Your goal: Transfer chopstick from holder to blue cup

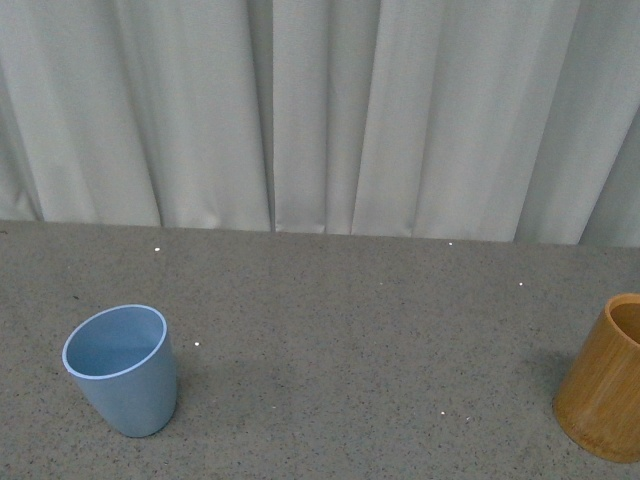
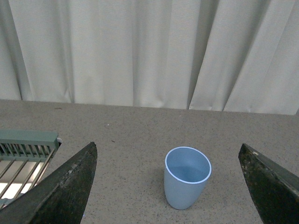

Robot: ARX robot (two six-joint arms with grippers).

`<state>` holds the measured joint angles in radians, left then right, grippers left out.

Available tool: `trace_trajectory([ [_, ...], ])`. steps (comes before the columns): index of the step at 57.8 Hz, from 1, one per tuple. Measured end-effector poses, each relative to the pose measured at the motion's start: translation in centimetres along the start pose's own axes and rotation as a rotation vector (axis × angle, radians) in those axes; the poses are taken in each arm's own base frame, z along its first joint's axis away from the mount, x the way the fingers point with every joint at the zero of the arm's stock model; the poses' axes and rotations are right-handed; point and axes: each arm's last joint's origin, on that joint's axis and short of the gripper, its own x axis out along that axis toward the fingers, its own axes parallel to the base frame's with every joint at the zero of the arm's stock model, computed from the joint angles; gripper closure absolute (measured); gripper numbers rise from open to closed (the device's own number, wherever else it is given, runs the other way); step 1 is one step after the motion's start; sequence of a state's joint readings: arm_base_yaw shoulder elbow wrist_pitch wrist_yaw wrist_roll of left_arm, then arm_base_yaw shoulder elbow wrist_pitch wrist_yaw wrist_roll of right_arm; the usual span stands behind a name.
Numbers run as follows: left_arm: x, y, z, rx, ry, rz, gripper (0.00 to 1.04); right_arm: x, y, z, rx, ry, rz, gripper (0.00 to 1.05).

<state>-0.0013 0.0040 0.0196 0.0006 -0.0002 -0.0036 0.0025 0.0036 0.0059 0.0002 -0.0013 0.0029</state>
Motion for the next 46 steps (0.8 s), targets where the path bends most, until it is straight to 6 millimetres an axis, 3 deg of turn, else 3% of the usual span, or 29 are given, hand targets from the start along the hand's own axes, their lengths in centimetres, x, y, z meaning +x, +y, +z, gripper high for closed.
trace_trajectory([
  [46, 0.00, 0.00, 0.00, 0.000, 0.000, 0.000, 0.08, 0.00, 0.00, 0.00, 0.000, 0.000, 0.000, 0.10],
])
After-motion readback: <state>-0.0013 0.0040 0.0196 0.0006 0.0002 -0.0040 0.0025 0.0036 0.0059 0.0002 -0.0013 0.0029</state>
